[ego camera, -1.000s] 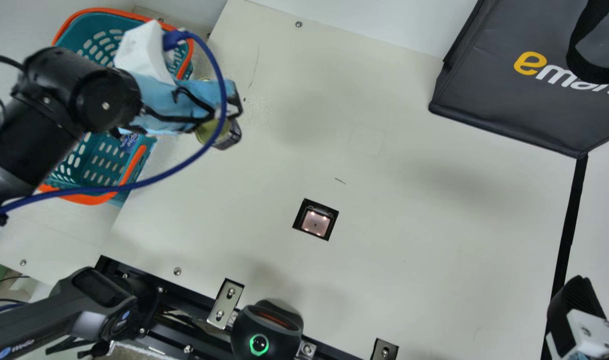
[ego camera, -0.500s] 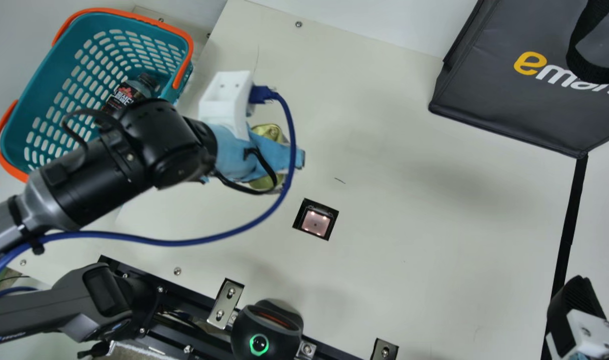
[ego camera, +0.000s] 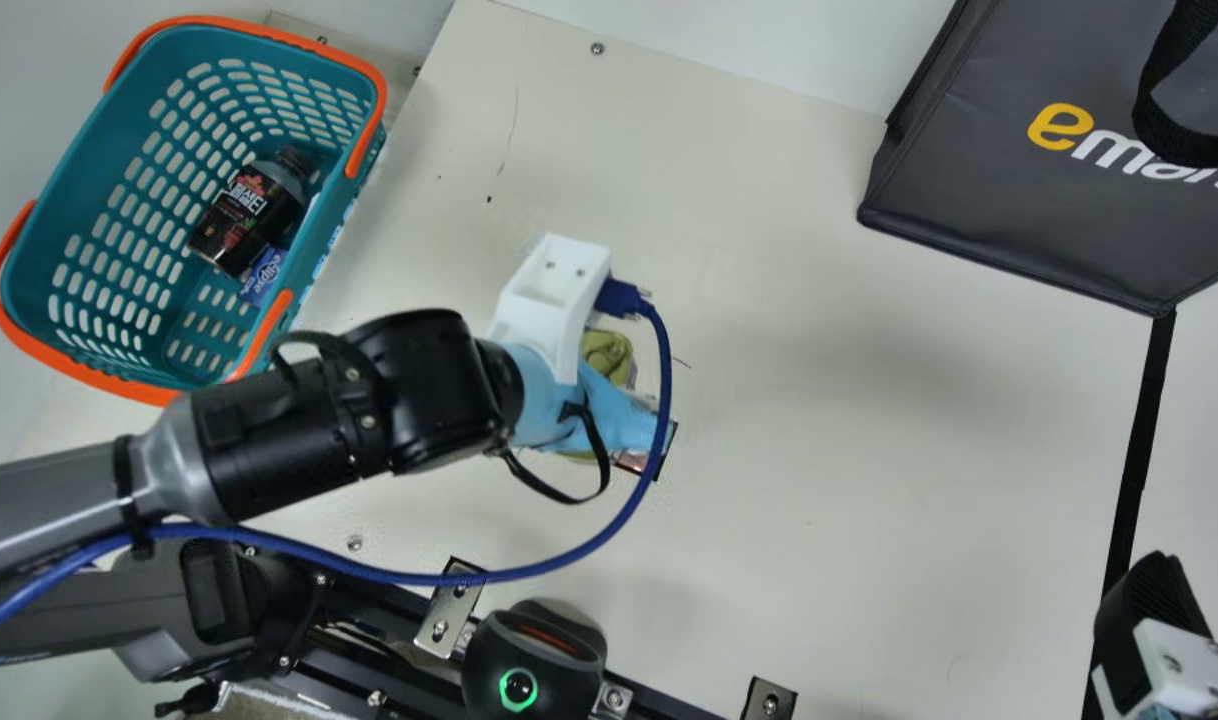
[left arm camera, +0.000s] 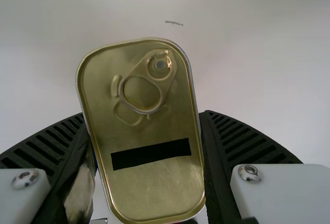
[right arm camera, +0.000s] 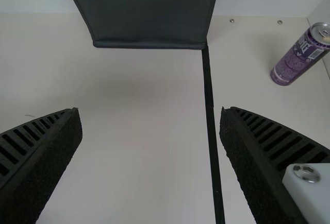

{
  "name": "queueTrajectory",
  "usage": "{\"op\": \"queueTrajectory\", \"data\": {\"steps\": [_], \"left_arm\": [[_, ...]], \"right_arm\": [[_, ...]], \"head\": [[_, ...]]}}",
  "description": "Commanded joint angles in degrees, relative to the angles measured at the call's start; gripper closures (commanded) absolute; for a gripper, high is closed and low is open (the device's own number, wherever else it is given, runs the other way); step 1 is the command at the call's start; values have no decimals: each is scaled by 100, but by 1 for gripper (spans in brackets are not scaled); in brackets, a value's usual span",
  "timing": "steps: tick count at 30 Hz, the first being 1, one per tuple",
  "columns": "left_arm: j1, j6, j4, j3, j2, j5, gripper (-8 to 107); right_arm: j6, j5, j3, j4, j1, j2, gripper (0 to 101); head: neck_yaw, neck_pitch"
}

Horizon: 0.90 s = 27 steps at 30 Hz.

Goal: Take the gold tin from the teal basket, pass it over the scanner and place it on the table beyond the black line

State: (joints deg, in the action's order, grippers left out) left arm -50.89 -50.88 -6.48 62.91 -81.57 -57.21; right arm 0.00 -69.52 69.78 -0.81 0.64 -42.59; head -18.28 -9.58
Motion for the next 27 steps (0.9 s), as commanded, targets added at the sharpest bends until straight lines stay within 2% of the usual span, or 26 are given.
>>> {"op": "queueTrajectory", "data": {"steps": [1, 19, 27], "left_arm": [[-104, -36, -28, -46, -31, 39, 107], [-734, -465, -185, -530, -349, 452, 107], [-767, -810, -207, -427, -624, 562, 107]], "right_arm": [[0, 0, 0, 0, 0, 0, 6], [0, 8, 0, 0, 0, 0, 6], [0, 8, 0, 0, 0, 0, 6]], "head": [[-14, 166], [-14, 166], [-14, 166]]}}
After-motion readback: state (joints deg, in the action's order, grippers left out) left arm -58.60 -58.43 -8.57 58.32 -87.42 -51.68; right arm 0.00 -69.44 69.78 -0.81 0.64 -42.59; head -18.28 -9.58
